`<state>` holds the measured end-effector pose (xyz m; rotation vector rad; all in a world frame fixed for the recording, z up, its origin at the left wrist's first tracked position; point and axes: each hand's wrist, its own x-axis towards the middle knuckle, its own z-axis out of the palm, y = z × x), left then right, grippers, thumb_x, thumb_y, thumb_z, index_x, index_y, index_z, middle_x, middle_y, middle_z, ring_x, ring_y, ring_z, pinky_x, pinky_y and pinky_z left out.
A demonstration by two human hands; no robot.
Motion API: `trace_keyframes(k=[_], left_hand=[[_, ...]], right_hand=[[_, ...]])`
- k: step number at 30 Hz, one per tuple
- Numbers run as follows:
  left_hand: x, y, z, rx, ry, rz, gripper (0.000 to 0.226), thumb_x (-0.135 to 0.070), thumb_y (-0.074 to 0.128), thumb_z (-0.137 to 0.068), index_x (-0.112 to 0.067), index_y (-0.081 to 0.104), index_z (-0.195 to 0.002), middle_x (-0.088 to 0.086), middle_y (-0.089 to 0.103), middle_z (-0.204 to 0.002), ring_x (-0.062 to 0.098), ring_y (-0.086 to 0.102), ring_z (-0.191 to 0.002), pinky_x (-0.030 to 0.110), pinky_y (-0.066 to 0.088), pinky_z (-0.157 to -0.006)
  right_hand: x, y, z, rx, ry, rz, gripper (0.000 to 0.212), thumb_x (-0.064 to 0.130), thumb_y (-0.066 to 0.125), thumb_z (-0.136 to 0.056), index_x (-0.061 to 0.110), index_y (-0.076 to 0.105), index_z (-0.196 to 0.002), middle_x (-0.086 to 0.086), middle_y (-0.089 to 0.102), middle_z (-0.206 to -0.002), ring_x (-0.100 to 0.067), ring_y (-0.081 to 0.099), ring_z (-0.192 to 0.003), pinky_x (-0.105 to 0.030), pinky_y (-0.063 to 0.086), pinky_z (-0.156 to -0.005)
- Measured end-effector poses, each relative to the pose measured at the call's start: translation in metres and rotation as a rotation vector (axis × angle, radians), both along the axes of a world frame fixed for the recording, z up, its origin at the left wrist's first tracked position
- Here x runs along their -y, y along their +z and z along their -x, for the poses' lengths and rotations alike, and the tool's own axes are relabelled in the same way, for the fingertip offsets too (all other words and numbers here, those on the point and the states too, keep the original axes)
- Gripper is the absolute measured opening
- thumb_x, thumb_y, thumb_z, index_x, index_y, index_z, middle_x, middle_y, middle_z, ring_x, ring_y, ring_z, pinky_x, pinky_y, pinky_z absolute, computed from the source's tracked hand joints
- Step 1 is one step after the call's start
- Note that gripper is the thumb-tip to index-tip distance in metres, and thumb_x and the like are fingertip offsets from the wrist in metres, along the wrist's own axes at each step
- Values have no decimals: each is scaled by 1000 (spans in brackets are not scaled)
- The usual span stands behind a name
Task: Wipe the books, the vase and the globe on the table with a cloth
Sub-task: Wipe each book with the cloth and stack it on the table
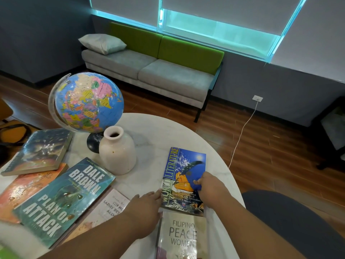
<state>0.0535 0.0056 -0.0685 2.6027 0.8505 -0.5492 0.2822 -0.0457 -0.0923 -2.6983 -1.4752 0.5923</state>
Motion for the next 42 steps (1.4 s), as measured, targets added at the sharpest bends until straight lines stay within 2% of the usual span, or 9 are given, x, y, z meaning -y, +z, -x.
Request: trace_keyframes(k=[3, 9, 13, 19, 24, 28, 32, 37, 42], left_hand=[[0, 0, 0, 5, -3, -7, 58, -32, 37, -101, -22, 13, -153, -7, 3, -162, 15, 13, -147, 42, 20, -117], [0, -2, 0, 7, -6, -9, 59, -32, 37, -101, -22, 13, -154, -7, 2, -162, 15, 13, -147, 43, 20, -117], [0, -4, 0, 8, 3, -4, 60, -32, 38, -101, -23, 12, -154, -7, 2, -162, 15, 13, -148, 44, 20, -117], [-2, -4, 1, 8, 0, 7, 59, -33, 37, -101, -23, 11, -154, -8, -1, -162, 15, 11, -148, 44, 18, -117], [-2, -7, 1, -3, -9, -8, 60, -32, 37, -101, -21, 10, -154, -6, -1, -162, 16, 11, -148, 43, 18, -117], [-3, -10, 1, -6, -14, -8, 60, -32, 38, -101, -21, 10, -154, -6, -3, -162, 15, 10, -148, 44, 19, -117], [-3, -13, 0, -10, -22, -26, 60, -33, 37, -101, -19, 11, -154, -5, -3, -162, 15, 12, -147, 44, 21, -116], [-4, -16, 3, 3, -22, -30, 61, -32, 39, -100, -20, 12, -154, -6, -3, -162, 14, 13, -147, 43, 24, -115], [-2, -18, 2, 6, -27, -57, 62, -29, 39, -100, -18, 10, -154, -4, -3, -162, 15, 13, -147, 43, 23, -115]], right_hand=[[-3, -1, 14, 5, 76, 24, 22, 24, 52, -95, 14, 52, -115, 0, 43, -98, -25, 58, -98, -29, 40, -68], [-7, 3, 13, -12, -25, 30, 22, 21, 56, -92, 13, 52, -113, -4, 59, -111, -25, 58, -107, -27, 43, -72], [-8, 3, 26, 57, 189, 54, 36, 21, 53, -96, 21, 49, -132, -2, 46, -125, -26, 50, -111, -32, 46, -85], [1, 0, 17, 3, 108, 45, 19, 21, 58, -92, 19, 49, -108, -2, 52, -107, -24, 56, -100, -29, 44, -69], [3, 5, 39, 90, 367, 59, 58, 18, 58, -91, 28, 38, -145, 1, 39, -134, -26, 43, -111, -33, 44, -91], [2, 4, 41, -1, 287, 17, 48, 22, 62, -90, 28, 49, -137, 3, 44, -130, -25, 47, -112, -30, 45, -91], [-6, 1, 57, 8, 298, -25, 57, 14, 58, -91, 29, 41, -143, 2, 40, -132, -26, 44, -111, -33, 45, -92], [-7, -3, 53, -92, 206, -49, 29, 24, 57, -92, 23, 56, -121, 3, 53, -114, -21, 53, -104, -29, 46, -85], [-18, 4, 64, 50, 338, 10, 58, 9, 52, -93, 27, 36, -146, -1, 38, -133, -29, 42, -115, -37, 45, -91]])
